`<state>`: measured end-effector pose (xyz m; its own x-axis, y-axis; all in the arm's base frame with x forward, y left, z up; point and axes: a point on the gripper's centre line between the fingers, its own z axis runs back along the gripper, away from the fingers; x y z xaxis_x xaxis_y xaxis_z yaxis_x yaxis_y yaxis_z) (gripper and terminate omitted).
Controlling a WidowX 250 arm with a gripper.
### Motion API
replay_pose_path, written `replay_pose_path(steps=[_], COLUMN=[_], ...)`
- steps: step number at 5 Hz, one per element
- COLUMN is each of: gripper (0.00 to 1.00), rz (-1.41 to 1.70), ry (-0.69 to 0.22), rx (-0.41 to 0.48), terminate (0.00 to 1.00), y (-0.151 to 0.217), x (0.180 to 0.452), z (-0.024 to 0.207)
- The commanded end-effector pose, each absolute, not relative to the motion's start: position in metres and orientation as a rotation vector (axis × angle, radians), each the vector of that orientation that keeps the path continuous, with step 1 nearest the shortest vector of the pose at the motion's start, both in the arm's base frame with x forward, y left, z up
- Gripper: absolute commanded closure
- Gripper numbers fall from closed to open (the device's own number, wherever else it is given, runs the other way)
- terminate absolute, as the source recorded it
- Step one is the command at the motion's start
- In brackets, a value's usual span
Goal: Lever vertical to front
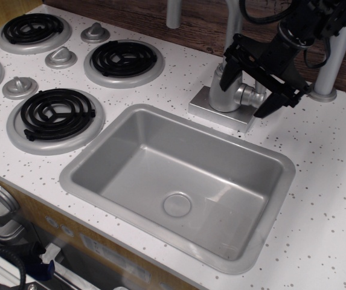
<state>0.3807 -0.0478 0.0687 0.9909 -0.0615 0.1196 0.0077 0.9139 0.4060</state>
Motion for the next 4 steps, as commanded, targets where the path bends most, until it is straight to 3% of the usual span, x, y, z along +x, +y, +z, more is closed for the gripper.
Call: replay_pose_path(steps=[1, 4], gripper=[0.00, 0.00], rz=[-0.019, -0.028], ry=[-0.326, -0.360], rx=[0.425, 0.369], terminate=[0.00, 0.00], y=[-0.054, -0.058], x=[0.391, 0.415], z=[0.113, 0.120])
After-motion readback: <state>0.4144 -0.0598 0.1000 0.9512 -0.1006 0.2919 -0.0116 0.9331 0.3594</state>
